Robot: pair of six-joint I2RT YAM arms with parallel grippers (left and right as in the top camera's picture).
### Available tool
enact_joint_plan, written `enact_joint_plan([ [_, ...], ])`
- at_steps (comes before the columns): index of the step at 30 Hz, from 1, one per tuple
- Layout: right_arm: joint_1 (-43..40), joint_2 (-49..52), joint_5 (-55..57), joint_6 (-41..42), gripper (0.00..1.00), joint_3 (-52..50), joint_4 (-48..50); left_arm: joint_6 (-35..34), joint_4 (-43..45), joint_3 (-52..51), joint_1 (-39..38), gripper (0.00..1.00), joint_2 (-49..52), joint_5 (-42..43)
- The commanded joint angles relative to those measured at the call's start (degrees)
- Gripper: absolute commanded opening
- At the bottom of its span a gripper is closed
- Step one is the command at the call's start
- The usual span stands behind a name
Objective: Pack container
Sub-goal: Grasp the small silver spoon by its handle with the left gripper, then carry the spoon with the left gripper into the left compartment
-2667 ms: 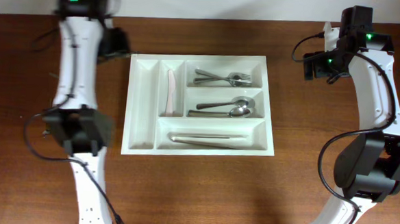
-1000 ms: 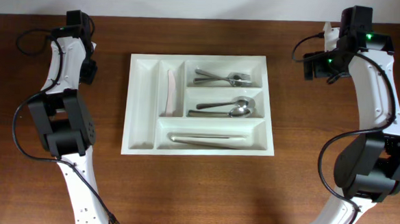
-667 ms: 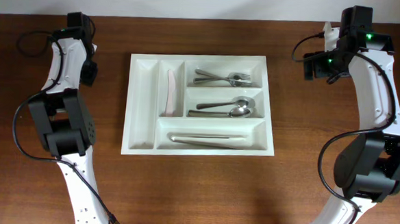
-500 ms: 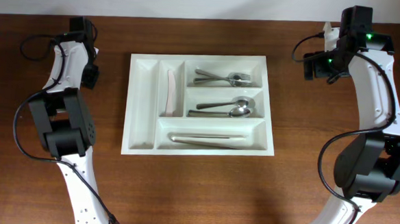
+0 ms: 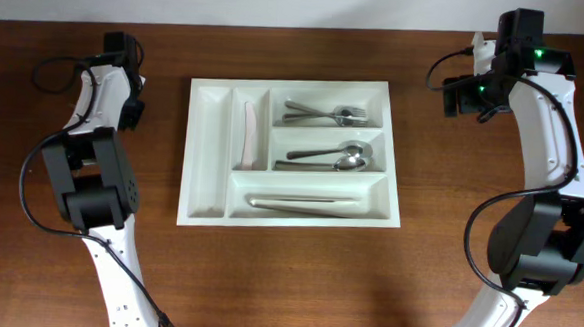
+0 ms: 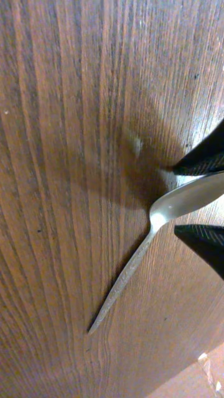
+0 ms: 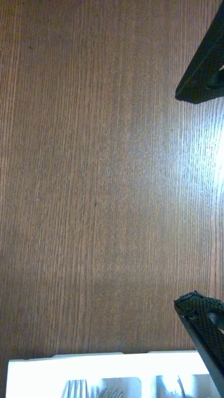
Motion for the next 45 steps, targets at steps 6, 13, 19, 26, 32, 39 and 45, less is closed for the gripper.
enact_joint_plan([
  [6, 0.22, -1.16, 0.07, -0.42, 0.99, 0.15, 0.04, -0.28, -0.07, -1.07, 0.50, 0.02, 1.68, 3.23],
  [13, 0.22, -1.16, 0.07, -0.42, 0.99, 0.15, 0.04, -0.31, 0.00, -1.01, 0.39, 0.02, 1.66, 3.21],
  [19, 0.22, -1.16, 0.07, -0.42, 0.99, 0.15, 0.04, -6.27, -2.45, 3.48, -1.18, 0.02, 0.79, 3.26],
  [26, 0.22, -1.16, 0.07, -0.42, 0.99, 0.15, 0.02, -6.16, -9.49, 15.34, -5.75, 0.02, -3.08, 5.92],
  [32, 0.22, -1.16, 0.07, -0.42, 0.99, 0.15, 0.04, -1.88, -18.86, 23.93, -10.51, 0.02, -6.16, 15.04],
  [39, 0.22, -1.16, 0.07, -0.42, 0.99, 0.15, 0.04, 4.11, -33.09, 24.41, -15.67, 0.02, -7.13, 19.78],
  [45, 0.22, -1.16, 0.07, -0.42, 0.99, 0.15, 0.04, 8.87, -41.70, 24.33, -16.52, 0.02, -7.13, 28.15],
])
